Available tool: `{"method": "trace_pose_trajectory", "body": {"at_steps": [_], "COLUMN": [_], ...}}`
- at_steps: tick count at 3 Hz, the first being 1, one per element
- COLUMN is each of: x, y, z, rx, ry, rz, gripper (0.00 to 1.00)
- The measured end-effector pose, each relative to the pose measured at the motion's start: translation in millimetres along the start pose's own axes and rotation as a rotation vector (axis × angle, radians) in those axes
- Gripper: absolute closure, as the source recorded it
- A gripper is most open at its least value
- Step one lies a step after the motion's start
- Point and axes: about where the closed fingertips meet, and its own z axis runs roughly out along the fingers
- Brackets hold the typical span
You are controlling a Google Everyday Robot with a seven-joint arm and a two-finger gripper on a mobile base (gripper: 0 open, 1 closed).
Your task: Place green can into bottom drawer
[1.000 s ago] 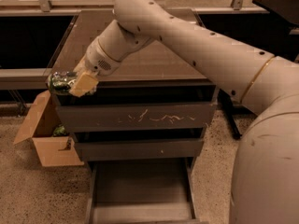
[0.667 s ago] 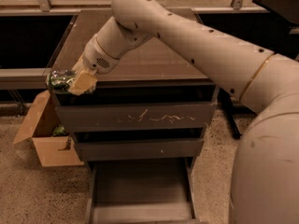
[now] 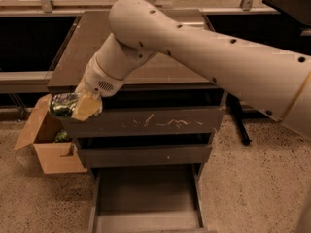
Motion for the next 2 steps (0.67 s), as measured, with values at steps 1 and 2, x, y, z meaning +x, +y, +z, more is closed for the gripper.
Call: {"method": "trace_pose_trajectory", "body": {"at_steps": [1,2], "x": [16.1,44.3], "y": [40.3,78.5], "z": [2.0,8.2], "rx": [0.019,0.034], "ry": [0.014,0.014], "rz": [0.032,0.087], "gripper": [1.00,1.00]}}
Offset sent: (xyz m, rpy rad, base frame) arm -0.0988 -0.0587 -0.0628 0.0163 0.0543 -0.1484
